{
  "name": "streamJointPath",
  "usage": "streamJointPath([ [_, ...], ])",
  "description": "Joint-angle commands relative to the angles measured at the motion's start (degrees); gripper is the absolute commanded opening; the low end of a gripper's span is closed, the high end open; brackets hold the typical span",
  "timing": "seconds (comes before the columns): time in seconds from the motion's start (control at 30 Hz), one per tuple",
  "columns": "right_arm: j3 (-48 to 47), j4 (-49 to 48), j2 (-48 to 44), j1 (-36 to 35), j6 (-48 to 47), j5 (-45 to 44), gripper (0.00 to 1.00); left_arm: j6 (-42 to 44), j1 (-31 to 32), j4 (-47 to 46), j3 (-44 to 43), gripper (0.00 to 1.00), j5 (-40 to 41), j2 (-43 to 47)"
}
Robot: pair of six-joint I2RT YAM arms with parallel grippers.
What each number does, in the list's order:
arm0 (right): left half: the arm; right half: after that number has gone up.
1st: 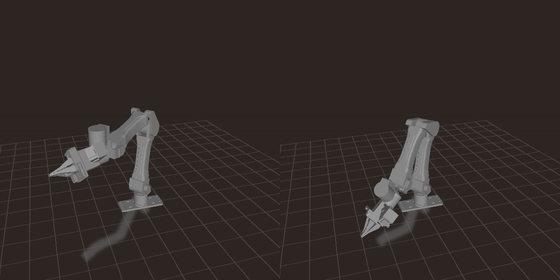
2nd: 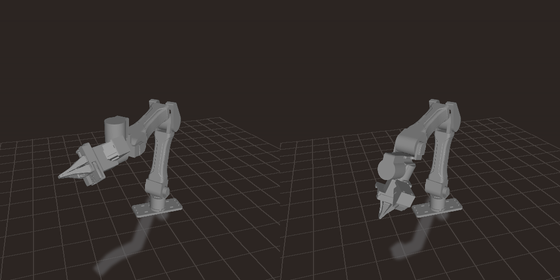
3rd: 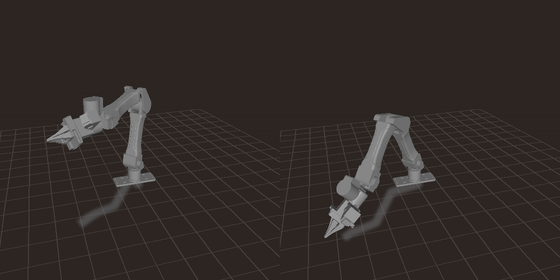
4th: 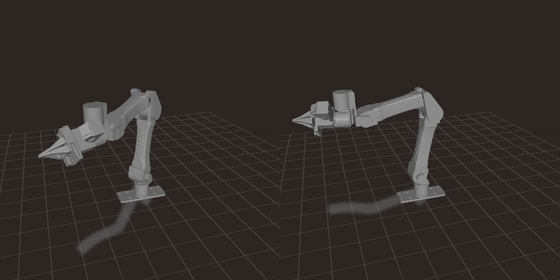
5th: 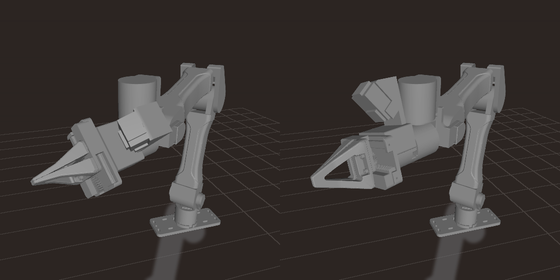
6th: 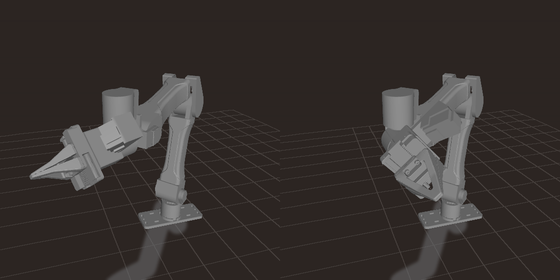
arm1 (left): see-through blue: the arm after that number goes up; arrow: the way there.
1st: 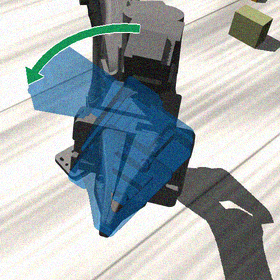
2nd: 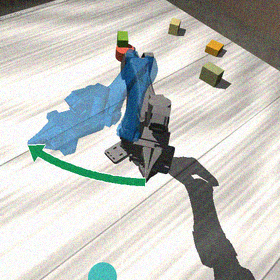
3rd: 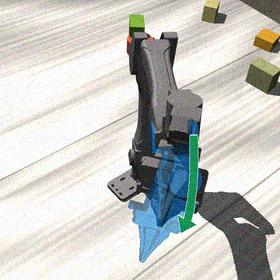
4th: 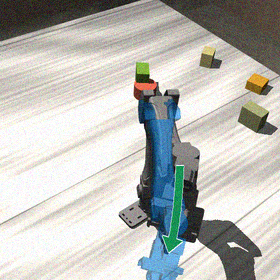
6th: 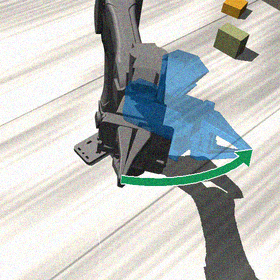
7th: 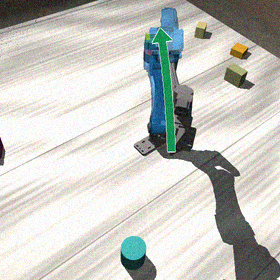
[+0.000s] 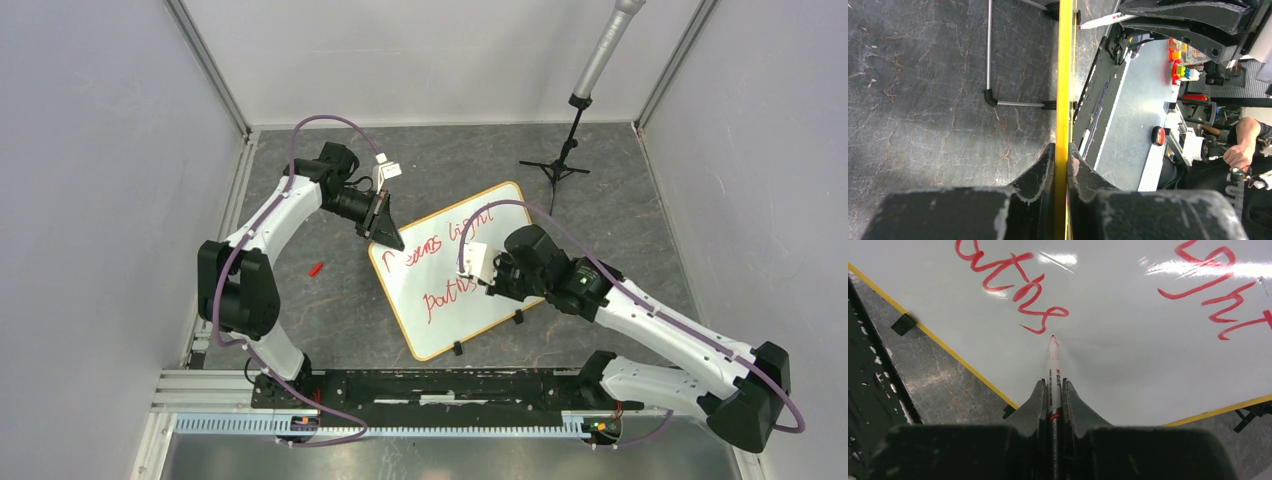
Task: Write a sentence on the whiteboard
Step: Write a sentence on the whiteboard, then pick up the pen cap from the center of the board.
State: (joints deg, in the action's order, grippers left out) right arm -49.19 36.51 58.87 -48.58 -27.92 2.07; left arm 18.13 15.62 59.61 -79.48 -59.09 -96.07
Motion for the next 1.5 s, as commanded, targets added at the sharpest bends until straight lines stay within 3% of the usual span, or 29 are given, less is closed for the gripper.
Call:
streamJointPath([
  [0.0, -3.70, -0.26, -2.14, 0.23, -2.21, 7.36, 0.00, 1.40, 0.29, -0.82, -1.16, 0.23, 3.35, -0.30],
  [0.17, -5.31, 0.35, -3.82, 0.24, -3.18, 11.51, 0.00, -0.28, -0.92, -0.89, -3.81, 0.64, 4.58, 1.82],
  [0.33, -6.51, -0.58, -3.95, 0.24, -1.37, 12.10, 0.00, -0.24, -8.14, 2.94, -10.76, 0.85, 4.32, 4.51],
  [0.43, -6.85, -2.14, -4.14, 0.36, 0.84, 12.13, 0.00, 3.53, -17.17, 6.06, -11.87, 0.85, 4.80, 6.86],
  [0.6, -7.71, -3.98, -3.32, 3.49, 3.58, 14.42, 0.00, 18.25, -32.33, 16.98, -8.95, 0.81, 7.54, 7.13],
  [0.73, -10.10, -4.32, -1.62, 6.11, 5.68, 17.83, 0.00, 24.91, -38.27, 13.97, -0.64, 0.73, 16.62, 7.67],
  [0.83, -11.61, -4.73, -0.41, 8.12, 7.25, 20.54, 0.00, 26.61, -38.29, 4.52, 9.30, 0.70, 23.37, 10.74],
  [0.93, -12.77, -5.08, 0.86, 9.65, 8.21, 22.20, 0.00, 27.14, -38.06, -2.36, 14.84, 0.68, 24.91, 11.58],
  [1.23, -17.18, -3.70, 3.37, 13.14, 8.24, 23.08, 0.00, 26.40, -32.50, -14.03, 21.38, 0.60, 32.59, 7.18],
  [1.47, -19.22, -2.88, 4.79, 14.38, 8.41, 23.46, 0.00, 26.47, -29.73, -16.94, 23.94, 0.55, 34.45, 4.52],
])
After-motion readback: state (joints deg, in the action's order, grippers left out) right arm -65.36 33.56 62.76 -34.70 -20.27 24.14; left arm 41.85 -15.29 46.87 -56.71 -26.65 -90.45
